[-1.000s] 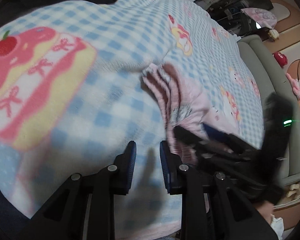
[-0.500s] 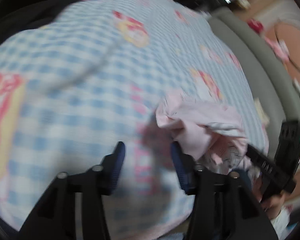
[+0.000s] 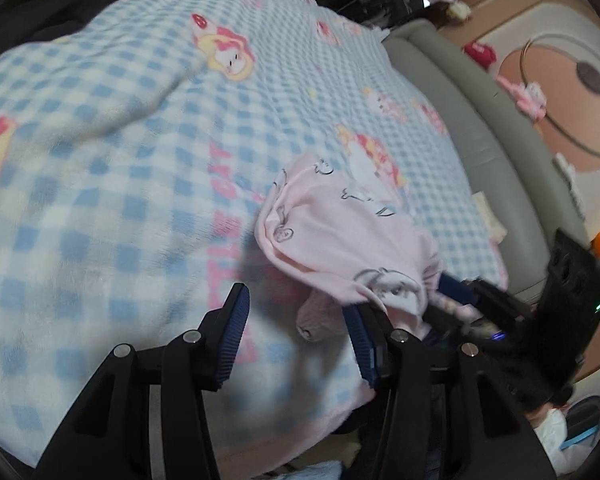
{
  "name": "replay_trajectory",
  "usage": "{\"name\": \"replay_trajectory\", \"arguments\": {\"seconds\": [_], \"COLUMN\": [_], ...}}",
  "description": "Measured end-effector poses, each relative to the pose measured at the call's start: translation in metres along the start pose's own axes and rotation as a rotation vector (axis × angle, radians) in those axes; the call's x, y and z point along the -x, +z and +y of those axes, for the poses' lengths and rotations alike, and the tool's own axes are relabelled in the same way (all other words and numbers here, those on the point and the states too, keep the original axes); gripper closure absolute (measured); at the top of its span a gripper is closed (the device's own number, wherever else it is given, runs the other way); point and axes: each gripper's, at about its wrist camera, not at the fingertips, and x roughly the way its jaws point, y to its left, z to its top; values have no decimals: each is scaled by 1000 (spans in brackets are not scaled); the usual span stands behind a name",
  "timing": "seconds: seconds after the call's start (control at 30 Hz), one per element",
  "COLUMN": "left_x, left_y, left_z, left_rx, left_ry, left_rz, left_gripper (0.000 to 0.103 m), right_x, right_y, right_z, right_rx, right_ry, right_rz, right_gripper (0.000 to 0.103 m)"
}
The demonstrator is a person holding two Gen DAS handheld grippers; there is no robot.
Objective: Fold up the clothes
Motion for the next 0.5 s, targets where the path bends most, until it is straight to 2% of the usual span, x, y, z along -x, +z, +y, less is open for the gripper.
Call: {"name": "replay_trajectory", "arguments": {"seconds": [0.1, 0.23, 0.37, 0.4, 0.43, 0.47, 0.5], "left_x": [8, 10, 9, 6, 3, 0, -3], "left_y": [-2, -3, -1, -1, -2, -2, -3], "left_z": [6, 4, -2, -2, -4, -5, -6], "left_rx": [8, 6, -19, -20, -20, -20, -20], "left_ry": [-31, -85, -63, -56, -45, -33, -21], "left_rz": [-6, -8, -17, -11, -5, 1, 7], "left_gripper": [53, 53, 54, 54, 54, 54, 56], "right_x": [-8, -14, -24, -27, -32, -36, -38], "right_y": [-5, -3, 2, 4, 5, 5, 4], "right_z": [12, 26, 29, 29, 26, 24, 26], "right_rx": [43, 78, 56, 44, 11, -16, -20], "right_ry": [20, 28, 92, 112, 143, 170, 187], "right_rz": [22, 0, -16, -16, -7, 2, 11], "right_gripper": [46, 40, 38, 39, 48, 62, 68]}}
